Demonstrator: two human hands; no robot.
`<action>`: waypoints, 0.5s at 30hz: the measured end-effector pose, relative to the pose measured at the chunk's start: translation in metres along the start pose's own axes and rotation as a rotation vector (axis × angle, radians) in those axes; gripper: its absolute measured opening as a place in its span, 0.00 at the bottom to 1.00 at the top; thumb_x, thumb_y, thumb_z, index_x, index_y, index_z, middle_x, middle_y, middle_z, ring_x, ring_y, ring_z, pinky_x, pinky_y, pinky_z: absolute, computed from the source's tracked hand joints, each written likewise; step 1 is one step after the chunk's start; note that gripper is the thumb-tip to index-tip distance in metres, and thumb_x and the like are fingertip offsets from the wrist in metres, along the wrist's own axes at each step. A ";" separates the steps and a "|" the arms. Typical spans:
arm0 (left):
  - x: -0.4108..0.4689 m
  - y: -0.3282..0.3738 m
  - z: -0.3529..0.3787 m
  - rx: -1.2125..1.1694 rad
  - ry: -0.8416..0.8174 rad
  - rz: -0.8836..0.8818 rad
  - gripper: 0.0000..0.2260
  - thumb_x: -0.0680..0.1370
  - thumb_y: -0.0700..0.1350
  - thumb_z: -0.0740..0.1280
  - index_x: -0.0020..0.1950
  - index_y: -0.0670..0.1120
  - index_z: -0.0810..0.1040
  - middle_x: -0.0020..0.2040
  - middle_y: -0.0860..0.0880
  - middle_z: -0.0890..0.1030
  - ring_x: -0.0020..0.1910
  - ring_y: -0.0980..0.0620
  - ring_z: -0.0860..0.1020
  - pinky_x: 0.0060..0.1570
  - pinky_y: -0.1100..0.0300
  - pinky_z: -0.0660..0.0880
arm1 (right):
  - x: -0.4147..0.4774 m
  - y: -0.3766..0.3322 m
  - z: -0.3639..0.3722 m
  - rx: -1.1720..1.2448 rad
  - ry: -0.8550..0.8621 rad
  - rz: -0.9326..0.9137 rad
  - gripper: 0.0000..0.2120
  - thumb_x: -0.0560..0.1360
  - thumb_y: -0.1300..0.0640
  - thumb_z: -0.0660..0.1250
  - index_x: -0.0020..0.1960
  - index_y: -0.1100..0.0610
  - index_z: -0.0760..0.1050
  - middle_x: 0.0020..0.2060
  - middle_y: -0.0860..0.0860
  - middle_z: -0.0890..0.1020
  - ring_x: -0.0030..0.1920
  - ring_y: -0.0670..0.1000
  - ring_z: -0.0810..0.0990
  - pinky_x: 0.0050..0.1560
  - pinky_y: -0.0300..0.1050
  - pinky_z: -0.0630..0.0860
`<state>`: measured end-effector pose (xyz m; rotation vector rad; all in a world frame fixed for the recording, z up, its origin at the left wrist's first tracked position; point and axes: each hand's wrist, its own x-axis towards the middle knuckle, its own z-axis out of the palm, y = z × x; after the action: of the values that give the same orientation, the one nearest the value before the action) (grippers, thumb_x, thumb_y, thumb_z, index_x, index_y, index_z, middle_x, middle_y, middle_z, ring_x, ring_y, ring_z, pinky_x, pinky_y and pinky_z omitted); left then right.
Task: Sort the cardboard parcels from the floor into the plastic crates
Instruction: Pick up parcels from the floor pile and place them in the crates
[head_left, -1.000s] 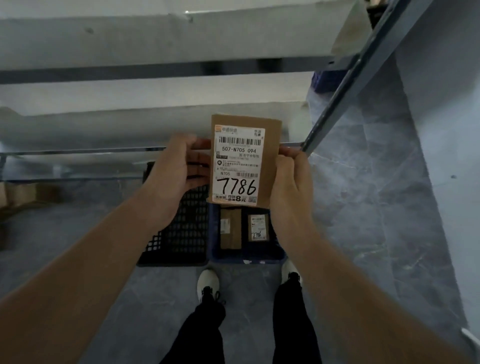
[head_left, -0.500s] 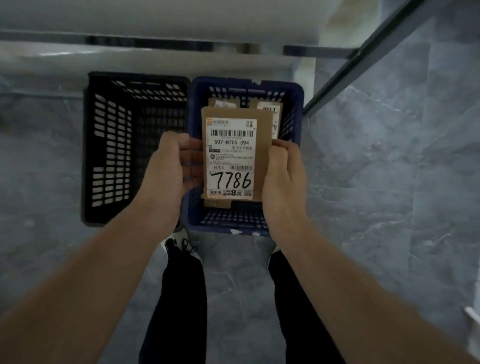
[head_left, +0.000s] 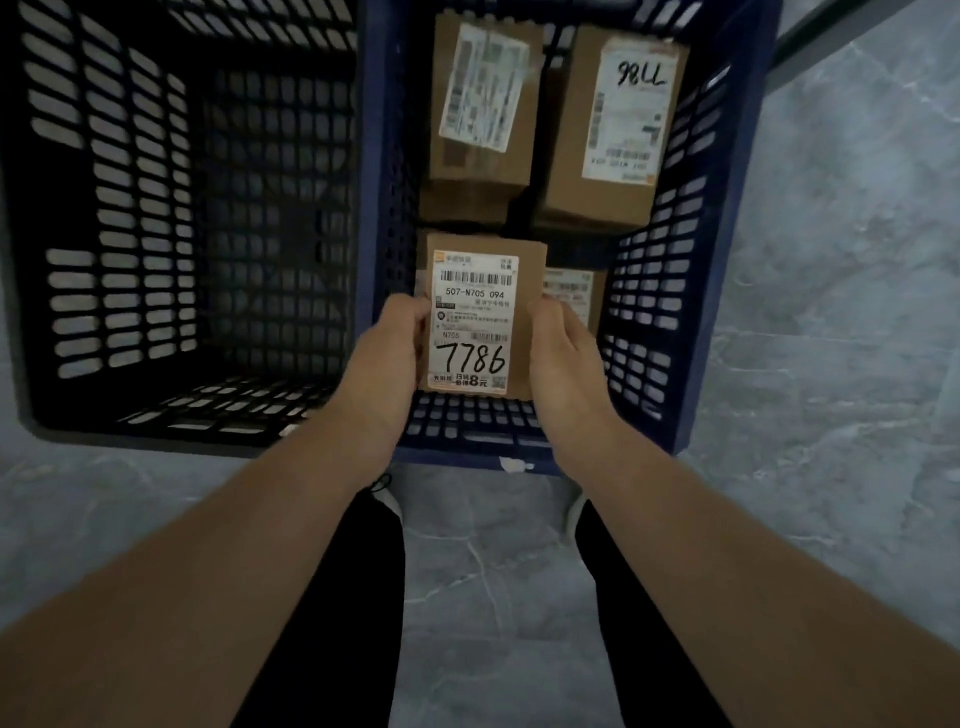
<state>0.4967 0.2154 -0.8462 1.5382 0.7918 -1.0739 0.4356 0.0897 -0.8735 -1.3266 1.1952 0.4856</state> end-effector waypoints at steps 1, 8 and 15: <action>0.009 -0.006 -0.001 0.015 -0.019 -0.005 0.15 0.84 0.54 0.57 0.46 0.56 0.82 0.34 0.62 0.85 0.32 0.65 0.83 0.38 0.64 0.75 | 0.008 0.005 0.004 -0.015 -0.008 0.008 0.21 0.81 0.40 0.55 0.60 0.48 0.81 0.53 0.46 0.88 0.56 0.48 0.86 0.60 0.52 0.84; 0.064 -0.023 0.005 -0.002 0.008 -0.131 0.18 0.84 0.53 0.56 0.60 0.49 0.83 0.50 0.50 0.87 0.43 0.55 0.81 0.30 0.69 0.76 | 0.059 0.037 0.037 -0.096 0.006 0.045 0.27 0.73 0.31 0.51 0.58 0.41 0.81 0.62 0.52 0.83 0.65 0.56 0.80 0.69 0.61 0.77; 0.097 -0.033 0.002 -0.011 0.013 -0.089 0.21 0.82 0.57 0.56 0.62 0.50 0.84 0.53 0.48 0.87 0.58 0.46 0.83 0.63 0.51 0.78 | 0.091 0.052 0.053 -0.073 0.011 0.040 0.30 0.71 0.30 0.50 0.58 0.42 0.82 0.61 0.52 0.84 0.67 0.58 0.78 0.72 0.61 0.75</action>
<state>0.5038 0.2164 -0.9488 1.5136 0.8807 -1.1233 0.4468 0.1202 -0.9868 -1.3711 1.2249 0.5554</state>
